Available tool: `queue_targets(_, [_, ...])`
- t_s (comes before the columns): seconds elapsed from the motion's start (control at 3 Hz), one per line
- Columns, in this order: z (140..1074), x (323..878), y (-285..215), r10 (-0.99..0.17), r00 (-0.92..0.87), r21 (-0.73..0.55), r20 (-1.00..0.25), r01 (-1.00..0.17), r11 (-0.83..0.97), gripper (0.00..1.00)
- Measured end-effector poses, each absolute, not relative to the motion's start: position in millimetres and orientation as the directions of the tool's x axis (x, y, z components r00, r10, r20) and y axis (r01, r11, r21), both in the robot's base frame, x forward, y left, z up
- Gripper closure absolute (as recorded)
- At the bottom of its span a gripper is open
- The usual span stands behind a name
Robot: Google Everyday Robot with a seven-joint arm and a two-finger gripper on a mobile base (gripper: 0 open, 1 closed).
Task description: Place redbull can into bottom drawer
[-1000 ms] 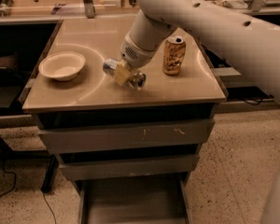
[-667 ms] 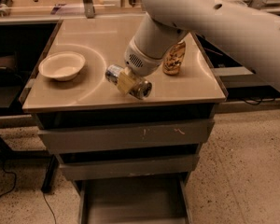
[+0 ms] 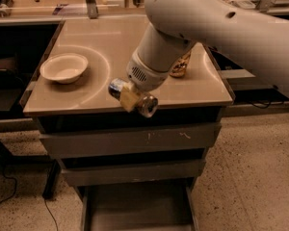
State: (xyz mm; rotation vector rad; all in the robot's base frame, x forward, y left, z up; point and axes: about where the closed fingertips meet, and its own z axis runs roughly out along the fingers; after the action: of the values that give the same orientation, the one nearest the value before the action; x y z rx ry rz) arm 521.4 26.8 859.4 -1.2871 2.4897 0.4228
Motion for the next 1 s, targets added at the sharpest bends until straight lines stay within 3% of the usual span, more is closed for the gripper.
queue_targets(0.67, [808,416,18,-0.610,-0.732,0.271,-0.305,-0.680,0.681,1.00])
queue_targets(1.0, [799,409,15,-0.613,-0.737,0.277,-0.285,-0.676,0.683,1.00])
